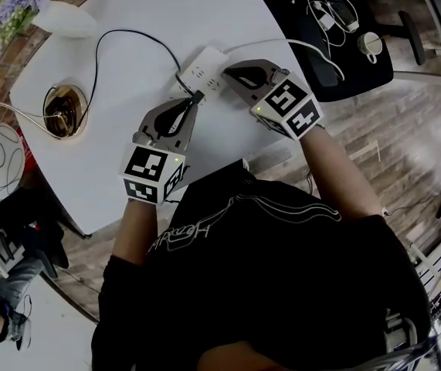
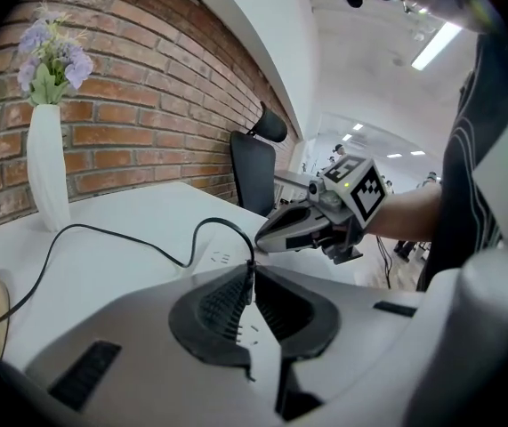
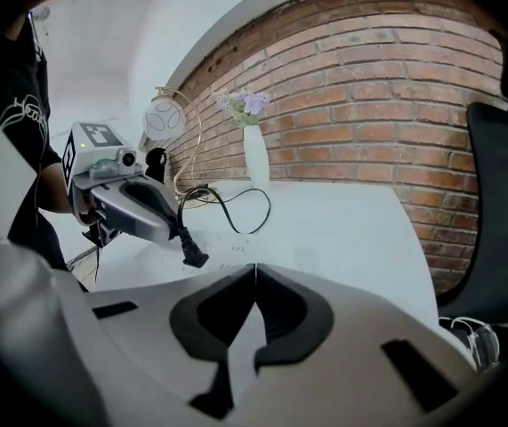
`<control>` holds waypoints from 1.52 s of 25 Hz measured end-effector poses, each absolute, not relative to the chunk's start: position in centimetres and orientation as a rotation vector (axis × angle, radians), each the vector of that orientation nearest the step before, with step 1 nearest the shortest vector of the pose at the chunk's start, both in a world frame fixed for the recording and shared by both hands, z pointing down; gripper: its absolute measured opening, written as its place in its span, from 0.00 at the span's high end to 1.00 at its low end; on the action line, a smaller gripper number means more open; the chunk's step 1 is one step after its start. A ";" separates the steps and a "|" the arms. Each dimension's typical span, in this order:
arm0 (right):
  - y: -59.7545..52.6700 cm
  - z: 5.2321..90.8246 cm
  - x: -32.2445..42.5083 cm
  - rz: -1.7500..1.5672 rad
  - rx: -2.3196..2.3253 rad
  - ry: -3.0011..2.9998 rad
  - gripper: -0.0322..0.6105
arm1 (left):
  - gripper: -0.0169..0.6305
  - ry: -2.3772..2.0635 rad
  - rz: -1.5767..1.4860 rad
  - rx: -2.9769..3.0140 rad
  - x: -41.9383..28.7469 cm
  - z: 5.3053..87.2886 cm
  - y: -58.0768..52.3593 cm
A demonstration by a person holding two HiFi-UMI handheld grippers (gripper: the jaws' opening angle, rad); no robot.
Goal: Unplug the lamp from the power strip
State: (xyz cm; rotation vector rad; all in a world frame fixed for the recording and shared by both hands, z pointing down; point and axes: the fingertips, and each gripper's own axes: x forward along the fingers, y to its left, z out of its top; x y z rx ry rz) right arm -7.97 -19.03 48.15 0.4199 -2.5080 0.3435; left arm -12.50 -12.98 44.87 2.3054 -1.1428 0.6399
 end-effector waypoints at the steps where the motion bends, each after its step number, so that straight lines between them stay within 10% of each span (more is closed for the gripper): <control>1: -19.0 48.3 -7.9 0.347 0.423 -2.511 0.95 | 0.96 -1.142 0.647 2.314 -12.4 44.9 -13.0; 5: -19.0 48.3 -7.8 0.361 0.431 -2.530 0.95 | 0.82 -1.139 0.650 2.322 -12.2 45.3 -13.2; 38: -19.0 48.3 -7.8 0.314 0.442 -2.578 0.95 | 0.90 -0.953 0.547 2.159 -12.1 46.4 -14.9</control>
